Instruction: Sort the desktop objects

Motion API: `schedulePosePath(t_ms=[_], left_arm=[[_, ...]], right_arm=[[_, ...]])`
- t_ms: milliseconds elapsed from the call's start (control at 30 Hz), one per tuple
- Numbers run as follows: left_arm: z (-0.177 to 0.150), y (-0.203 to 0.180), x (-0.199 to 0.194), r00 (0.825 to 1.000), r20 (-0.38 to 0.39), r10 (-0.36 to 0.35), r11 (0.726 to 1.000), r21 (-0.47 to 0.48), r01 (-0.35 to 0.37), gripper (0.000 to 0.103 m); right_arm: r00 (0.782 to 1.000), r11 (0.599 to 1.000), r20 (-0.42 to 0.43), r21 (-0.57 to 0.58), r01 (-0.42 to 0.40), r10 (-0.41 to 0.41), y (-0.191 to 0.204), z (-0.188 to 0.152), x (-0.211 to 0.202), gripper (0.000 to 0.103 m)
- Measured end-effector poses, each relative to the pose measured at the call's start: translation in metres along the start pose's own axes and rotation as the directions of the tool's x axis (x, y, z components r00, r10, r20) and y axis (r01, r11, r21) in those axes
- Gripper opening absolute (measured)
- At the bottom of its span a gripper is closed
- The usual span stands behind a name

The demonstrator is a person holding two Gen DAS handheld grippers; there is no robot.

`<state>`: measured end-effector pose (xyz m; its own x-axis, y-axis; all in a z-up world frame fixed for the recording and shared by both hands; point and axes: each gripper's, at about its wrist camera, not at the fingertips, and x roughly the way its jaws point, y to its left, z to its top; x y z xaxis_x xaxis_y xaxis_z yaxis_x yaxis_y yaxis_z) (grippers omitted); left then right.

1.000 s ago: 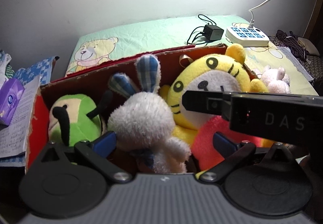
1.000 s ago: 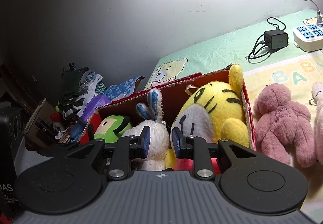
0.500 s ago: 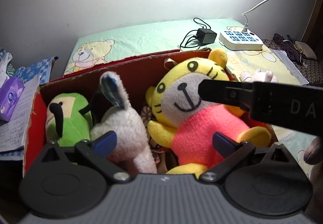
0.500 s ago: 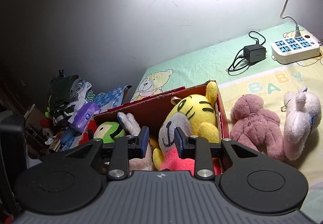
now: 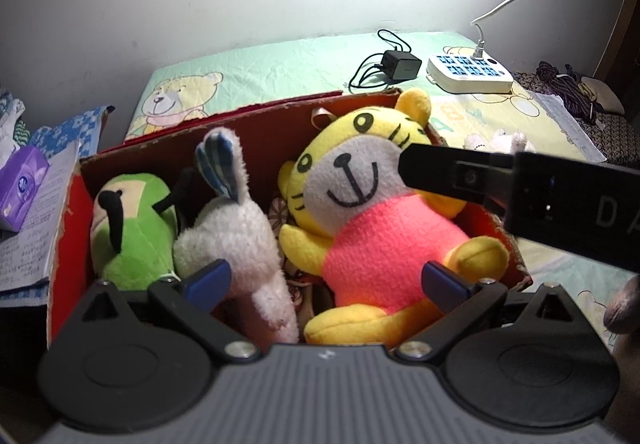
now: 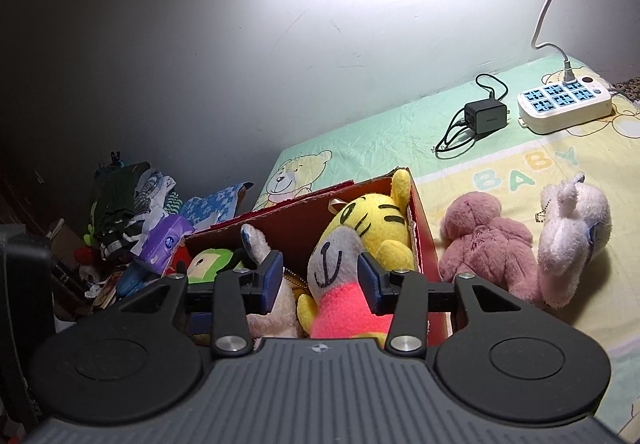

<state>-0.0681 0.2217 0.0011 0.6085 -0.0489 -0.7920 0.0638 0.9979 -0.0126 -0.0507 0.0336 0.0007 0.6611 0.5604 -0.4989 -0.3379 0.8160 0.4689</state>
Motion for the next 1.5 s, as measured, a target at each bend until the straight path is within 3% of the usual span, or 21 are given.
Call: schedulePosePath(t_ms=[400, 967, 1167, 1500], left_arm=[[-0.004, -0.01, -0.006, 1.0, -0.003, 0.023, 1.0, -0.01, -0.023, 0.102], [0.012, -0.052, -0.019, 0.983, 0.025, 0.183, 0.981, -0.076, -0.181, 0.101], [0.023, -0.077, -0.026, 0.98, 0.06, 0.19, 0.978, -0.094, -0.184, 0.101], [0.035, -0.13, -0.011, 0.984, 0.055, 0.171, 0.984, -0.063, -0.167, 0.101]], right_arm=[[1.0, 1.0, -0.003, -0.009, -0.005, 0.005, -0.006, -0.009, -0.016, 0.045], [0.992, 0.993, -0.048, -0.011, -0.117, 0.117, -0.049, 0.012, -0.038, 0.045], [0.987, 0.988, -0.044, 0.009, -0.155, 0.155, -0.072, 0.024, -0.051, 0.045], [0.989, 0.989, -0.042, 0.047, -0.14, 0.142, -0.117, 0.035, -0.068, 0.045]])
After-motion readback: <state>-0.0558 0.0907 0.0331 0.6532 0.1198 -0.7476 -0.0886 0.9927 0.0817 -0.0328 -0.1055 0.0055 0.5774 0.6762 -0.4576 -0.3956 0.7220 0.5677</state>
